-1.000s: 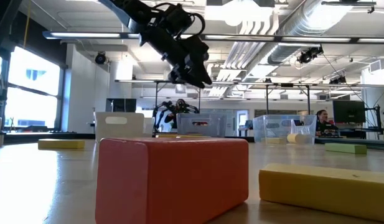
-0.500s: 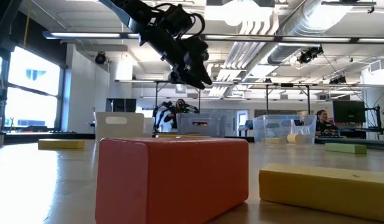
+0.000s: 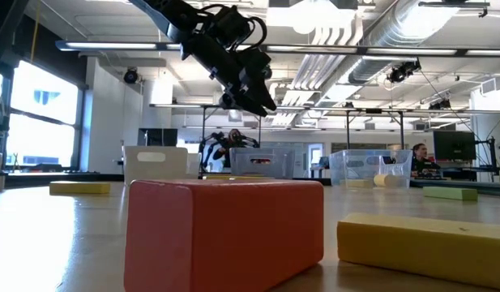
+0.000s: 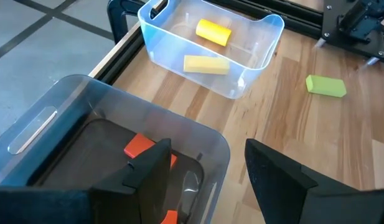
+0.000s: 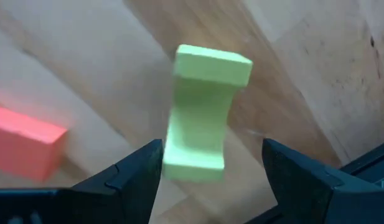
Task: Sort & place blocks by color
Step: Put the green block into the white bin
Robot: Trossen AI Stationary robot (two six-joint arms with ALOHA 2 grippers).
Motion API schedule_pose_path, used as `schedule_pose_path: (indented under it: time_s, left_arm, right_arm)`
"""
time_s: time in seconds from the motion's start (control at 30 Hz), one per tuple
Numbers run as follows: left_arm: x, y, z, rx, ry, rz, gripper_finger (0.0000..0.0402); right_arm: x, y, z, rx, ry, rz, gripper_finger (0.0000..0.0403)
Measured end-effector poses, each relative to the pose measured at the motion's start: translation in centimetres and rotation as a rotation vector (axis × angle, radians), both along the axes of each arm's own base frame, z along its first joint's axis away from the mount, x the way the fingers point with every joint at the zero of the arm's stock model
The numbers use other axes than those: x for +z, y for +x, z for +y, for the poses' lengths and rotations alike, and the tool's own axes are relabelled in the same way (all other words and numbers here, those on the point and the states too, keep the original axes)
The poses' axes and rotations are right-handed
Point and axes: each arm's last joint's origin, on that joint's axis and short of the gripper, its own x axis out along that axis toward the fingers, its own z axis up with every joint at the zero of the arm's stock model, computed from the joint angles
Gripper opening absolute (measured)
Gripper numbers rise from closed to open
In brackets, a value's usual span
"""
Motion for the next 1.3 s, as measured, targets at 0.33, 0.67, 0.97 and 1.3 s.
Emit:
schedule_pose_path:
  time_s: [0.33,0.67,0.97,1.3]
  left_arm:
    - [0.0,0.0,0.0,0.0,0.0,0.0,0.0193]
    - [-0.1,0.0,0.0,0.0,-0.004,0.007,0.0191]
    - [-0.1,0.0,-0.1,-0.005,-0.035,-0.009,0.0192]
    - [0.0,0.1,-0.4,-0.218,-0.045,-0.038,0.0191]
  right_arm:
    - [-1.3,0.3,0.6,-0.058,-0.017,0.028,0.0198]
    - [-1.2,0.4,0.7,-0.092,-0.008,0.019,0.0109]
    - [-0.4,1.0,1.2,-0.184,-0.041,-0.024,0.0109]
    - [2.2,3.8,0.6,-0.296,-0.139,-0.194,0.0109]
